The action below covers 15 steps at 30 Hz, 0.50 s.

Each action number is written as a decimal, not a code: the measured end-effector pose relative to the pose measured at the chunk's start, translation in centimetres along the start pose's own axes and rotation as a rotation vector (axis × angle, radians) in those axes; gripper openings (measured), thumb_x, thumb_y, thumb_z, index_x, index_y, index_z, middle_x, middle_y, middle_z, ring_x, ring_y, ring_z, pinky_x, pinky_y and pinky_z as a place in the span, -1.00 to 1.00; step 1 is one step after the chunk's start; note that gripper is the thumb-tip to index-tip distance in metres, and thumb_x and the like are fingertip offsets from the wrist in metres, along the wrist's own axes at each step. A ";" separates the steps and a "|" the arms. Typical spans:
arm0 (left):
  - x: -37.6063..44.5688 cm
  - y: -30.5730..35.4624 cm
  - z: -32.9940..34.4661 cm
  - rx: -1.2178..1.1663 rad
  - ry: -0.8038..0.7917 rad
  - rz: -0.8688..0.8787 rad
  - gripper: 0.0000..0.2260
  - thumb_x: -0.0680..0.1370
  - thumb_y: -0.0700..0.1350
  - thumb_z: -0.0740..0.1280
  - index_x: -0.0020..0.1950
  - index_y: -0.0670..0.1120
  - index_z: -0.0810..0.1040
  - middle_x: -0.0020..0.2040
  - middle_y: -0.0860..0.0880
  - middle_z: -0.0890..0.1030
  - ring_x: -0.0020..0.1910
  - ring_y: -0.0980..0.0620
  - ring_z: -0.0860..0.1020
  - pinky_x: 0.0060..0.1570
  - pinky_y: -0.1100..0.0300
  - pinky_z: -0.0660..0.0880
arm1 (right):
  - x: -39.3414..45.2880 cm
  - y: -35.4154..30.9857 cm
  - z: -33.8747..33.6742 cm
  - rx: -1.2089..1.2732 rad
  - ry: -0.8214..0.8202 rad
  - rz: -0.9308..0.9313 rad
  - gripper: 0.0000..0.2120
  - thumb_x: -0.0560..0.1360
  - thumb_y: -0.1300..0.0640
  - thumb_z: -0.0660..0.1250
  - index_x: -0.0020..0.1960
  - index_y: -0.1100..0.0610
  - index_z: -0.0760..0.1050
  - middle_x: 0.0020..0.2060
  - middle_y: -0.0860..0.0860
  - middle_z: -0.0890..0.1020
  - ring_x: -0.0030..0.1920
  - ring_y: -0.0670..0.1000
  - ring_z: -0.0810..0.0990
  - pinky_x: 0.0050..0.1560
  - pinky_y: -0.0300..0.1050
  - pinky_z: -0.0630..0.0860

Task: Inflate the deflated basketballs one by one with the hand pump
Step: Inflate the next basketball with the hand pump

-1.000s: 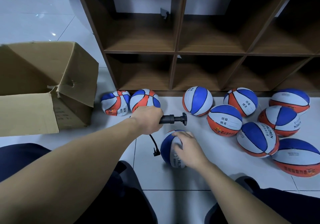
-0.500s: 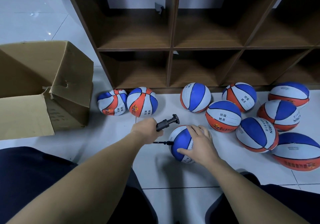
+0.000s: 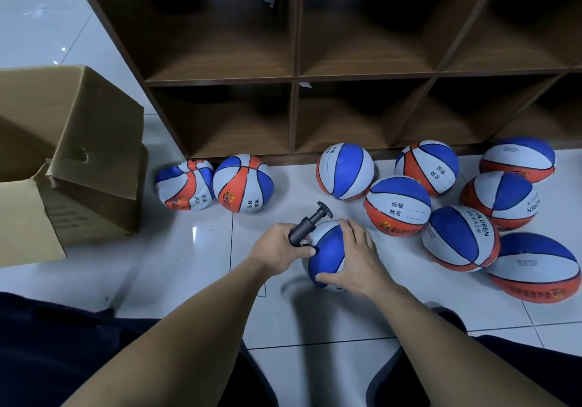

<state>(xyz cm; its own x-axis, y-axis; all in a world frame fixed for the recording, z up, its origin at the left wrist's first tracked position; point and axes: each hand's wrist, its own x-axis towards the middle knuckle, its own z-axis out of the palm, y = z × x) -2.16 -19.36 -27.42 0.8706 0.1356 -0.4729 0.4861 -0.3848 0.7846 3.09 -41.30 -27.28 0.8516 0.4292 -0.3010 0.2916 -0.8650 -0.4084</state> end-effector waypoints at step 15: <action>-0.3 1.8 2.1 0.337 0.128 0.024 -0.79 0.54 0.05 0.50 -0.16 0.01 0.53 -0.27 0.01 0.62 -0.25 -0.11 0.59 -0.28 0.08 0.49 | -0.5 -0.3 -0.2 0.043 -0.003 0.033 0.43 0.05 -0.43 0.57 0.71 0.05 0.00 0.60 0.02 0.11 0.63 0.10 0.08 0.62 0.06 0.25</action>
<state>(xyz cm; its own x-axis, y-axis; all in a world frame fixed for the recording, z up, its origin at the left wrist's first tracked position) -1.69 -22.04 -26.71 0.8941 0.2281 -0.3853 0.4320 -0.6658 0.6083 2.66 -41.36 -26.82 0.8591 0.4017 -0.3172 0.2448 -0.8668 -0.4345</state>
